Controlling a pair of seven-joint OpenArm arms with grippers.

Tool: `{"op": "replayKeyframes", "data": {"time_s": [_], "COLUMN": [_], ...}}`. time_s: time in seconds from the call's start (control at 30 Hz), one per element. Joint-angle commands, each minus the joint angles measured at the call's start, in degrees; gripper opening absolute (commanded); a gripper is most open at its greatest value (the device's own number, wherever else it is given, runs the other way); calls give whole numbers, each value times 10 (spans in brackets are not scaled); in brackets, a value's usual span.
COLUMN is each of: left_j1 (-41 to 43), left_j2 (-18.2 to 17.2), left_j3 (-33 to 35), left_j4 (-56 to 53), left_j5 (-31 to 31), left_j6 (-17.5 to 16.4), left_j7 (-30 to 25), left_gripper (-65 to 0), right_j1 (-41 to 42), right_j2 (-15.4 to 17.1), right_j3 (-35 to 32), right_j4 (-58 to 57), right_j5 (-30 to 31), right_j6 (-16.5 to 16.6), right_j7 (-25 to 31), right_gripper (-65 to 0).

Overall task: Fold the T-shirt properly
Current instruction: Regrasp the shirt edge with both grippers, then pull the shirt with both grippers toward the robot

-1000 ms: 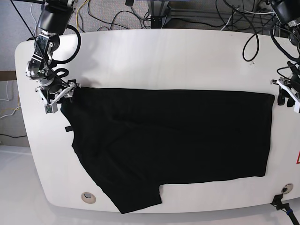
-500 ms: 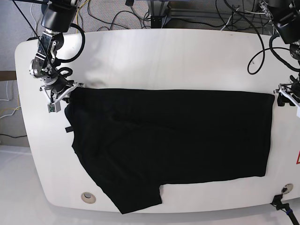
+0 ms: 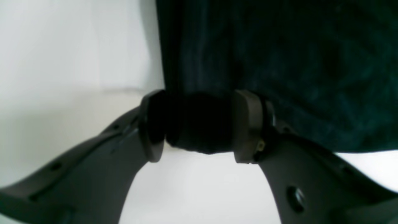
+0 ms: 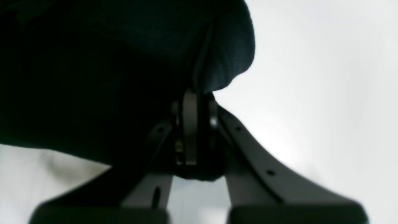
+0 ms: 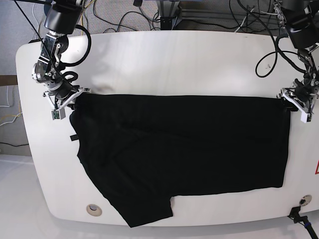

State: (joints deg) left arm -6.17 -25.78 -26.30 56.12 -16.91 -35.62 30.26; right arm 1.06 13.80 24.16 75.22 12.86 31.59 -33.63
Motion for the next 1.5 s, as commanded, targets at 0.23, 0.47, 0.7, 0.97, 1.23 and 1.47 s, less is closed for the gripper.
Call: {"op": "replayKeyframes", "data": {"time_s": [0.23,0.47,0.7,0.97,1.23,1.47], "left_j1": [1,76,220,316,348,367], "left_j2": [-13,-15,-42,-43,-43,-43], "left_j3": [6,5,-1,-69,-108,-115], "left_j4": [5,70,194,247,248,248], "left_j5": [5,5,2,3,4,2], "left_j6": [1,1,1,-44,-44,-44], "left_j7": [-22,-25,-24,-24,-4,-4], "left_gripper": [-650,-650,-650,-650,-650,-650], "right_j1": [2,-51,-189,-314,-365,-366], "right_j2": [2,-22,-49,-52,-52,-52], "right_j3": [0,1,14,32,33,33], "right_j4": [5,73,209,297,327,326], "right_j5": [-6,-6,-6,-7,-7,-10], "right_j6": [4,4,4,4,4,4], "right_j7": [-16,-19,-46,-45,-44,-44], "right_gripper": [-650,-650,-650,-650,-650,-650]}}
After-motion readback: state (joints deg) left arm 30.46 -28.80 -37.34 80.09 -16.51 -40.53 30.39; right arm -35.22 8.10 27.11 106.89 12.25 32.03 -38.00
